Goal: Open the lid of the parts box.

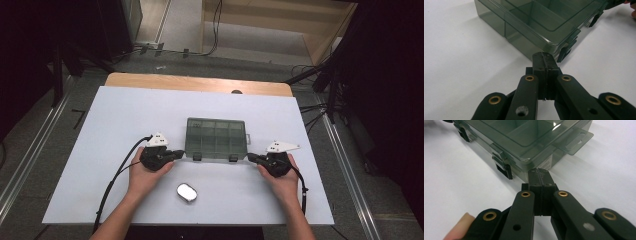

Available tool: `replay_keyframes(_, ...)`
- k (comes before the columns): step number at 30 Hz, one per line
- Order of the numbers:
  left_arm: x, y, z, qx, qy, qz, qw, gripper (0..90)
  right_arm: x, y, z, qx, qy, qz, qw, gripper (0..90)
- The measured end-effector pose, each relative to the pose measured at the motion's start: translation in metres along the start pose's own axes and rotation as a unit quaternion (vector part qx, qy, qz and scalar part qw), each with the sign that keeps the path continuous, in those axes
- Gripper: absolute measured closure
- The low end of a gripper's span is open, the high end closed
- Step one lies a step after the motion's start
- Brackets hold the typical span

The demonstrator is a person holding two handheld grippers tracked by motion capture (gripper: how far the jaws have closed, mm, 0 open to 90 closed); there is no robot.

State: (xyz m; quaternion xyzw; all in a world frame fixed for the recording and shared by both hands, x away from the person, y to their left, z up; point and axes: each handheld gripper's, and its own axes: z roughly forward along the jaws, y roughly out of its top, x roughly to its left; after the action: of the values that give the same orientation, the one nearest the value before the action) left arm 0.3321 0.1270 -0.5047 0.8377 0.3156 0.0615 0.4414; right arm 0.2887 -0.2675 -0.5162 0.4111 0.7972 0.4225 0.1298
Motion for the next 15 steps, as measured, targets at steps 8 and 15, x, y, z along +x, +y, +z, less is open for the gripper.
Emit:
replay_keyframes(8, 0.0011, 0.0002, -0.0012, -0.006, -0.003, -0.004, 1.0000, 89.4, 0.0010, 0.0026, -0.0043, -0.013, 0.005, -0.001, 0.9999, 87.9)
replay_keyframes(15, 0.0012, 0.0004, -0.0020, -0.010, 0.001, -0.001, 1.0000, 89.4, 0.0015, 0.0045, -0.0073, -0.024, 0.008, -0.001, 0.9997, 87.9)
